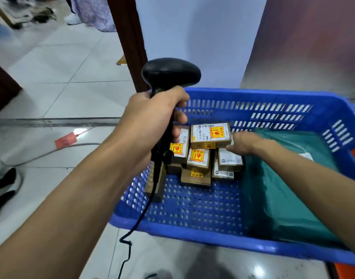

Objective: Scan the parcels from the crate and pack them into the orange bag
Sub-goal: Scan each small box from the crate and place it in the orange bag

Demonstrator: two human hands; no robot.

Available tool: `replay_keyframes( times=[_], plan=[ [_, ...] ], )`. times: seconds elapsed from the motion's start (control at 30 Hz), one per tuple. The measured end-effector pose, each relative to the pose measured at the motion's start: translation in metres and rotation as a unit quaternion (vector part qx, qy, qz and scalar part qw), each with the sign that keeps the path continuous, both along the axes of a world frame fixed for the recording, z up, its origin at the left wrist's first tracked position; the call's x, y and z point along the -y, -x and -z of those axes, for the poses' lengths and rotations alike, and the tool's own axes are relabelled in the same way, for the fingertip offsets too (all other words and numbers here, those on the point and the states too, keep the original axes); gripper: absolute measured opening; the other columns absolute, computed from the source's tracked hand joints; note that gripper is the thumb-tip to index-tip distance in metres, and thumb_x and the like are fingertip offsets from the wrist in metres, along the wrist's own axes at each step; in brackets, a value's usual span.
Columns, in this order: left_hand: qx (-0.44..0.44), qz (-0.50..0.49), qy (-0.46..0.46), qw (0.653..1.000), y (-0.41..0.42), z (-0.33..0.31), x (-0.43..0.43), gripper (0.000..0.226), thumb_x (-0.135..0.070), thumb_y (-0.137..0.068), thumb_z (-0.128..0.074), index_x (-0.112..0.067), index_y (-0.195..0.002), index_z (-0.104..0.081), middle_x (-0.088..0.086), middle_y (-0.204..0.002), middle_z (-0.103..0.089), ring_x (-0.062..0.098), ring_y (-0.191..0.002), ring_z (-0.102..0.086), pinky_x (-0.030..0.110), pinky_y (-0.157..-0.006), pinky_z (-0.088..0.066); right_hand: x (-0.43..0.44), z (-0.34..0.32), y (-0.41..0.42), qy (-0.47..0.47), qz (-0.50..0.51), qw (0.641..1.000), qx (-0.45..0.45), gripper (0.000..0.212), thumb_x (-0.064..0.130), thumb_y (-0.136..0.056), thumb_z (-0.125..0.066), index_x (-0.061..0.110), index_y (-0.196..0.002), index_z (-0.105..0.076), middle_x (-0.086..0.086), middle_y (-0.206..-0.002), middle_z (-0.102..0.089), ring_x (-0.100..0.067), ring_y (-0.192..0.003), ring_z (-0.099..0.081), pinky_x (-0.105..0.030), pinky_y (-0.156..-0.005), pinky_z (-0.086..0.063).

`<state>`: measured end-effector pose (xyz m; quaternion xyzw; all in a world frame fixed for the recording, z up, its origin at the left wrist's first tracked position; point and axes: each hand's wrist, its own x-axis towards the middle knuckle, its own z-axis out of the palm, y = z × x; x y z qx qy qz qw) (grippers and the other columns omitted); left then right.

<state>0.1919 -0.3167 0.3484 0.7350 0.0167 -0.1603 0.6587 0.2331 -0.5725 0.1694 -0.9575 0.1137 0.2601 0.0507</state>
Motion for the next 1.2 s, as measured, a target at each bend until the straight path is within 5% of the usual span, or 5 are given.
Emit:
replay_keyframes(
  times=[0.43, 0.53, 0.67, 1.0, 1.2],
  plan=[
    [0.003, 0.004, -0.018, 1.000, -0.004, 0.009, 0.032, 0.013, -0.022, -0.092, -0.069, -0.011, -0.087, -0.065, 0.005, -0.063, -0.063, 0.017, -0.045, -0.048, 0.025, -0.043, -0.044, 0.026, 0.046, -0.043, -0.329, 0.281, 0.901, -0.009, 0.021, 0.029, -0.104, -0.050, 0.016, -0.088, -0.056, 0.000, -0.076, -0.047, -0.009, -0.051, -0.030, -0.018, -0.034, -0.025],
    [0.008, 0.030, -0.024, 0.999, 0.000, 0.008, 0.040, 0.014, -0.024, -0.091, -0.070, -0.013, -0.083, -0.065, 0.003, -0.061, -0.063, 0.016, -0.046, -0.049, 0.023, -0.040, -0.040, 0.022, 0.057, -0.047, -0.351, 0.325, 0.877, 0.029, 0.021, 0.033, -0.100, -0.057, 0.012, -0.101, -0.060, -0.005, -0.090, -0.059, -0.012, -0.058, -0.044, -0.019, -0.038, -0.036],
    [0.004, 0.048, -0.035, 0.998, 0.002, 0.007, 0.043, 0.017, -0.029, -0.090, -0.070, -0.014, -0.083, -0.065, 0.001, -0.062, -0.064, 0.016, -0.047, -0.050, 0.025, -0.040, -0.039, 0.014, 0.055, -0.048, -0.401, 0.384, 0.826, 0.095, 0.035, 0.029, -0.098, -0.065, 0.011, -0.124, -0.052, -0.005, -0.110, -0.060, -0.022, -0.100, -0.062, -0.039, -0.097, -0.054],
    [0.015, 0.045, -0.021, 0.999, 0.001, 0.005, 0.047, 0.016, -0.027, -0.091, -0.069, -0.014, -0.083, -0.066, 0.001, -0.061, -0.065, 0.017, -0.046, -0.050, 0.025, -0.042, -0.040, 0.007, 0.047, -0.041, -0.428, 0.373, 0.820, 0.077, 0.038, 0.039, -0.094, -0.069, 0.007, -0.115, -0.067, -0.005, -0.080, -0.074, -0.011, -0.059, -0.063, -0.022, -0.053, -0.050],
    [0.027, 0.076, -0.009, 0.997, 0.010, 0.003, 0.053, 0.020, -0.022, -0.091, -0.068, -0.011, -0.075, -0.062, 0.007, -0.063, -0.062, 0.017, -0.046, -0.047, 0.022, -0.041, -0.040, 0.008, 0.017, -0.027, -0.449, 0.335, 0.827, 0.046, 0.057, 0.043, -0.082, -0.082, 0.001, -0.117, -0.064, -0.019, -0.094, -0.079, -0.024, -0.071, -0.075, -0.038, -0.082, -0.064]
  ],
)
